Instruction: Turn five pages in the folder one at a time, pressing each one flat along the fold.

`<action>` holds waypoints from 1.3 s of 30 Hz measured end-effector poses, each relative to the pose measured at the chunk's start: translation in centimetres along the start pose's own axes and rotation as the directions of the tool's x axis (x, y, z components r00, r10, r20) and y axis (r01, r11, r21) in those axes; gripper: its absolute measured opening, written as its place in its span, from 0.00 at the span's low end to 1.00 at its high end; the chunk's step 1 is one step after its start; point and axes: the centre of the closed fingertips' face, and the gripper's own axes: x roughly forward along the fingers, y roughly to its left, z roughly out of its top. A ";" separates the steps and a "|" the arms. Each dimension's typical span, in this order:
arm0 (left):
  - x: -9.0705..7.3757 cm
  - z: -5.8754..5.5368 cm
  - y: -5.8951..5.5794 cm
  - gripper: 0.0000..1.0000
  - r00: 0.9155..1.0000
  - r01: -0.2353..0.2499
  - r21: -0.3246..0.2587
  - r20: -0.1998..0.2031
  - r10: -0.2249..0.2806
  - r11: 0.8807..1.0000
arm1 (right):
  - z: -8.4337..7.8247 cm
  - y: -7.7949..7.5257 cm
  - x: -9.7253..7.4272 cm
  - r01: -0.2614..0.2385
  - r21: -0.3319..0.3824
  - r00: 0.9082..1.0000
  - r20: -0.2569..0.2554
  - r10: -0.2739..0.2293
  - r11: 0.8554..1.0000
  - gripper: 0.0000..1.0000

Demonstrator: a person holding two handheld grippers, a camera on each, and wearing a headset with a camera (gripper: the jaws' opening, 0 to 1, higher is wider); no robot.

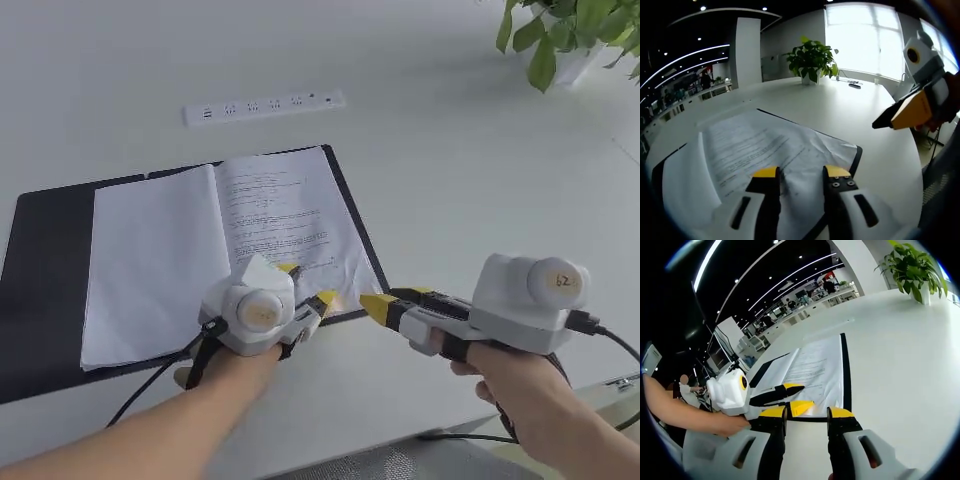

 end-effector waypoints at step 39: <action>-0.2 0.0 2.2 0.02 0.998 -0.059 -0.176 0.026 0.065 0.983 | 0.3 -2.2 3.8 0.041 0.050 0.999 -0.023 -0.040 0.998 0.31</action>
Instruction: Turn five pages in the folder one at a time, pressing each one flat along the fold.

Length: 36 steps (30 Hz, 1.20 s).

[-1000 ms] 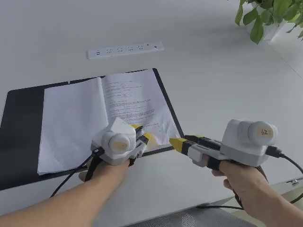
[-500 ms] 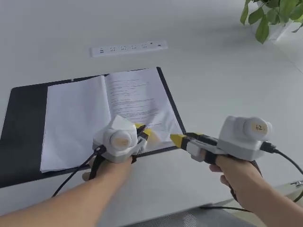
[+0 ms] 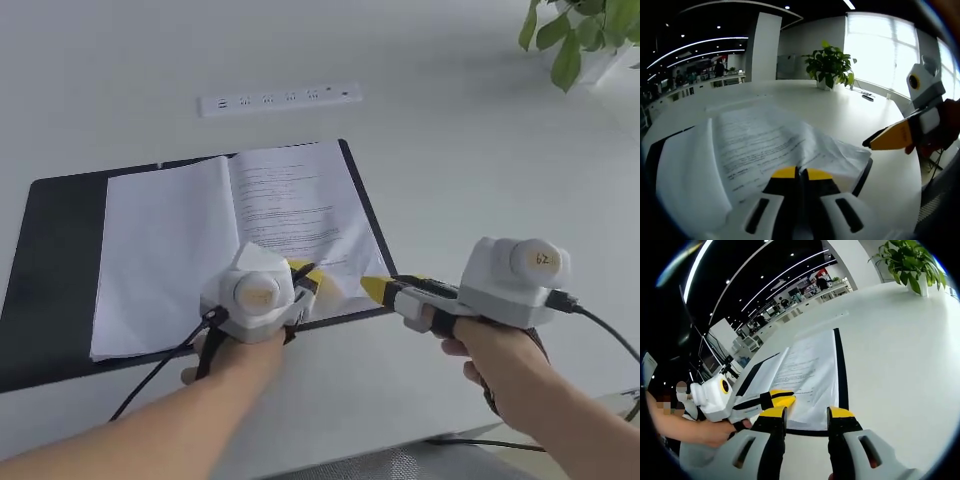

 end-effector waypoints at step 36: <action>0.1 0.1 -0.1 0.05 1.000 0.010 -0.045 -0.021 -0.011 0.999 | -0.9 -1.3 0.8 0.037 0.110 0.999 0.006 -0.038 0.993 0.00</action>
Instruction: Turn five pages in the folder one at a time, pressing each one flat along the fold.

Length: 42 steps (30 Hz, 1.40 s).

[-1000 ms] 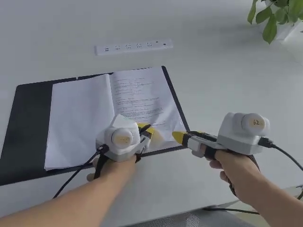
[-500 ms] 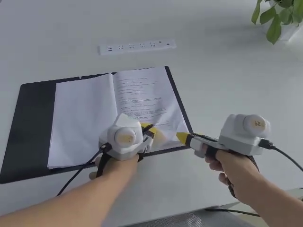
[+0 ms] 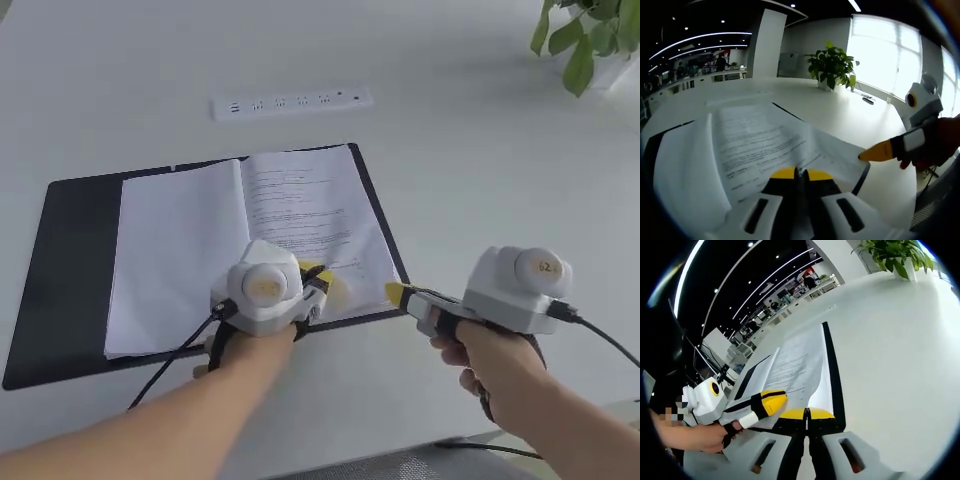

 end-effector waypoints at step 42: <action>-22.1 1.3 9.2 0.17 0.974 -0.169 -0.113 0.136 0.184 0.979 | 2.3 21.9 1.9 -0.393 -0.179 0.908 0.080 0.411 0.902 0.00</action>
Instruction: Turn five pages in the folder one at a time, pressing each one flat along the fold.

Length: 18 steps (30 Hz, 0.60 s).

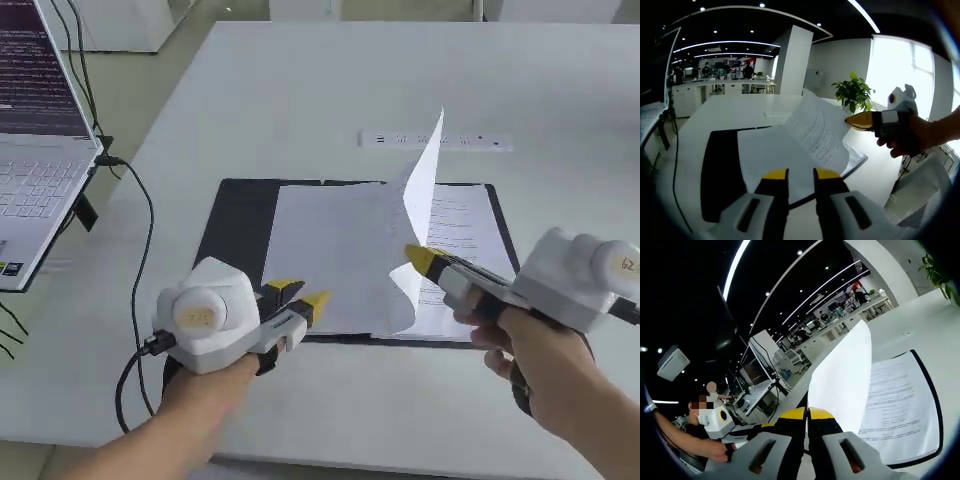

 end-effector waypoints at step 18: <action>-5.5 1.0 4.5 0.18 0.996 -0.085 -0.002 0.042 0.085 0.996 | -4.1 3.2 4.8 -0.064 -0.012 0.993 -0.102 0.062 0.998 0.00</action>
